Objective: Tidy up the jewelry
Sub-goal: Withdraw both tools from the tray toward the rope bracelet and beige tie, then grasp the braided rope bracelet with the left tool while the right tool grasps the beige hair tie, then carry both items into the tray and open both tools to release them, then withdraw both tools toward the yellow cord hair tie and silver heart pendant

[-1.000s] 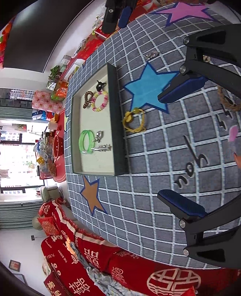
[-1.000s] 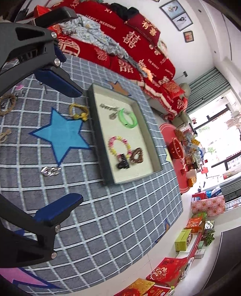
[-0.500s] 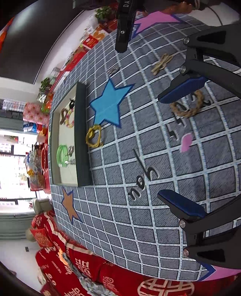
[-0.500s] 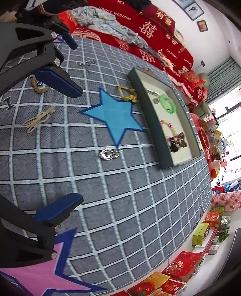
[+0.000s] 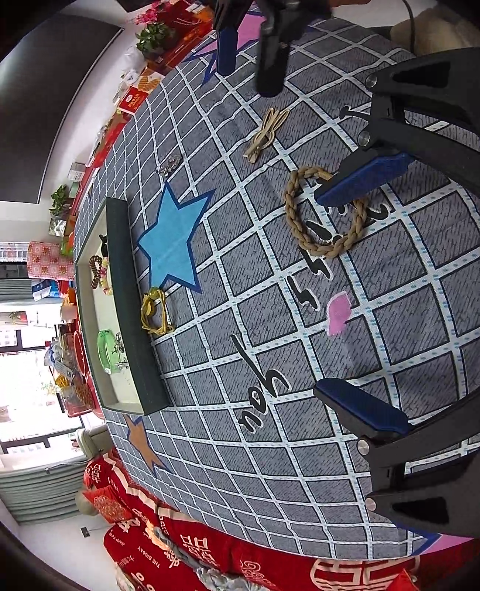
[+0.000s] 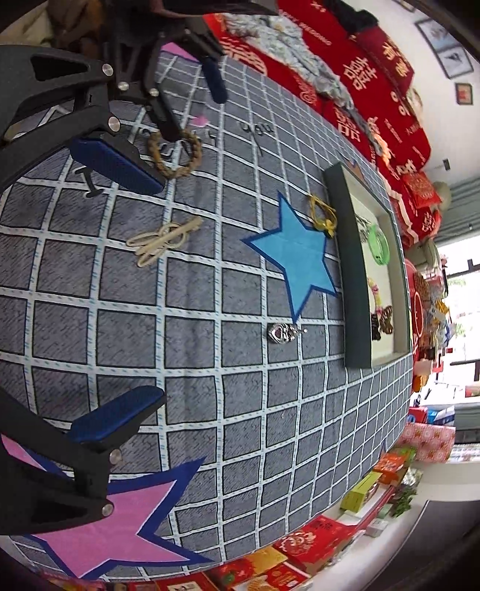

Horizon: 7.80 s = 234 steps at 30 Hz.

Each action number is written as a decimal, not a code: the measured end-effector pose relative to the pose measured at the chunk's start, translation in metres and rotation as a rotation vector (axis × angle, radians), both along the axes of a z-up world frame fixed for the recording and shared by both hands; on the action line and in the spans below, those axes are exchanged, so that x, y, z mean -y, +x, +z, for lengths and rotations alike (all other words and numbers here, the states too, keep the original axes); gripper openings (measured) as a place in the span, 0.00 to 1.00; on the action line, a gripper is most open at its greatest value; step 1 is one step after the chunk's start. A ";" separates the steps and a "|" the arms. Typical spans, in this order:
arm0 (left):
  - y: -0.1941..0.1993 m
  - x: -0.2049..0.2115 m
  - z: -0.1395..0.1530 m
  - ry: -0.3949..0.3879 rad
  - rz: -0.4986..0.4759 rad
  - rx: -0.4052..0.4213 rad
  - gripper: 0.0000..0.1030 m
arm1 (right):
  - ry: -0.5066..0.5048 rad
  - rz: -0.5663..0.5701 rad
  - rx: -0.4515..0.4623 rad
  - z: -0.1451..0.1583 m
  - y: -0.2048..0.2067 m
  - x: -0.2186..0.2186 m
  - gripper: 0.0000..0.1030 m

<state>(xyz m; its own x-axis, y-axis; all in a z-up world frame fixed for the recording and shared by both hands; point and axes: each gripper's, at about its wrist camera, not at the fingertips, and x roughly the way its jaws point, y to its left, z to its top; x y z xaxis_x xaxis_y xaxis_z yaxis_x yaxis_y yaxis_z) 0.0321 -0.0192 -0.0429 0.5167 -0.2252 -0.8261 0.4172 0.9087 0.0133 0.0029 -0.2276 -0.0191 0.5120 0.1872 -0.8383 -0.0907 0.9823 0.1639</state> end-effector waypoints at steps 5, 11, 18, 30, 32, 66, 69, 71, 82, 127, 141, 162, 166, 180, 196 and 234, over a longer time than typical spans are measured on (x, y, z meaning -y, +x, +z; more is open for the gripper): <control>0.001 0.004 -0.004 0.017 -0.015 0.003 1.00 | -0.031 0.032 0.001 -0.006 -0.002 -0.008 1.00; 0.003 0.008 -0.007 0.012 -0.032 -0.005 0.87 | -0.086 0.069 0.007 -0.011 0.000 -0.021 0.88; 0.005 0.014 -0.006 -0.004 -0.072 -0.010 0.76 | -0.129 0.102 0.013 -0.014 0.004 -0.031 0.68; -0.002 0.016 -0.002 -0.015 -0.117 -0.014 0.47 | -0.180 0.195 0.046 -0.013 0.017 -0.058 0.34; -0.005 0.018 -0.001 -0.010 -0.136 -0.009 0.28 | -0.183 0.194 0.044 -0.013 0.018 -0.060 0.19; 0.015 -0.005 0.053 -0.190 -0.051 0.037 0.19 | 0.078 -0.033 0.092 0.036 0.029 0.000 0.09; 0.024 -0.008 0.060 -0.192 -0.041 0.062 0.19 | 0.084 -0.034 0.102 0.042 0.037 0.002 0.09; 0.032 -0.010 0.066 -0.192 -0.032 0.078 0.19 | 0.087 -0.034 0.106 0.047 0.045 0.002 0.09; 0.089 -0.008 0.089 -0.197 0.023 0.138 0.19 | 0.139 -0.025 0.134 0.077 0.112 0.006 0.09; 0.247 0.019 0.011 -0.011 0.196 0.036 0.19 | 0.159 -0.099 -0.063 -0.009 0.292 -0.003 0.09; 0.240 0.021 0.022 0.018 0.207 0.068 0.19 | 0.225 -0.107 -0.041 0.001 0.285 0.004 0.27; 0.233 0.013 0.041 -0.007 0.247 0.101 0.20 | 0.353 -0.105 0.026 0.033 0.249 0.012 0.60; 0.232 0.013 0.042 -0.008 0.245 0.102 0.20 | 0.373 -0.113 0.030 0.035 0.243 0.017 0.64; 0.230 0.012 0.048 -0.016 0.255 0.142 1.00 | 0.386 -0.130 0.056 0.043 0.223 0.028 0.79; 0.174 -0.005 0.056 -0.056 0.204 0.131 1.00 | 0.388 -0.162 0.142 0.060 0.172 0.036 1.00; 0.145 0.023 0.007 -0.057 0.221 -0.060 1.00 | 0.054 -0.168 -0.035 -0.009 0.082 0.035 1.00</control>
